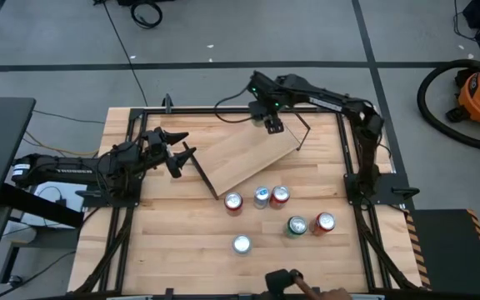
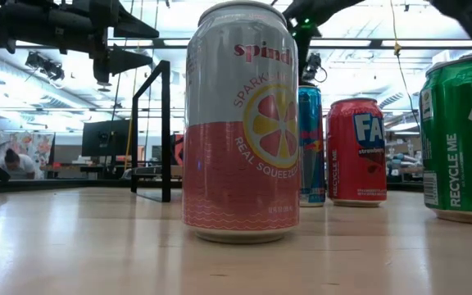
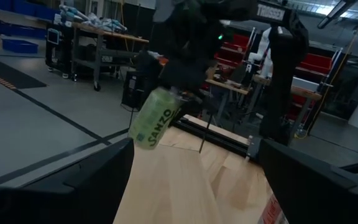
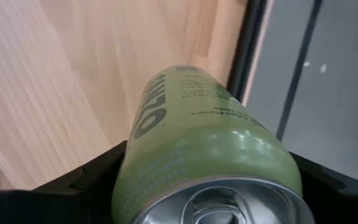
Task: Place canned beverage on shelf
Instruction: Put the light green soda can on the shelf
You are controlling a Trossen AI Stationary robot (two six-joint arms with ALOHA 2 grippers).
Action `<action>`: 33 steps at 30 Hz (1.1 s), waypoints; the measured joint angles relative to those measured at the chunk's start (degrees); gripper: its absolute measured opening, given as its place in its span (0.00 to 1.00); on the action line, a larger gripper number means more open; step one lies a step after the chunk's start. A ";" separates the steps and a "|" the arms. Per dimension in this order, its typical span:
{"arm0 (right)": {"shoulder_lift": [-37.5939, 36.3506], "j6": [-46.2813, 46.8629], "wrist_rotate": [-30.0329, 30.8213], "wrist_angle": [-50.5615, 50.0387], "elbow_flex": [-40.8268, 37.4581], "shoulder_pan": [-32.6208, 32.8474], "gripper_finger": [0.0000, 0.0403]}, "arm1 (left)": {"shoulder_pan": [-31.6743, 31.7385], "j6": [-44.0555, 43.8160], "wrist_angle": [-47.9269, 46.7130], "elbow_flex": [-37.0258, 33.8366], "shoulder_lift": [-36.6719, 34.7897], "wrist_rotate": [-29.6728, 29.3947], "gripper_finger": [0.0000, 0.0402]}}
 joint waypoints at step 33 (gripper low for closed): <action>3.14 5.29 -1.49 -5.22 -2.89 -4.15 0.87 | -0.39 -1.48 -2.18 0.00 0.00 0.01 0.89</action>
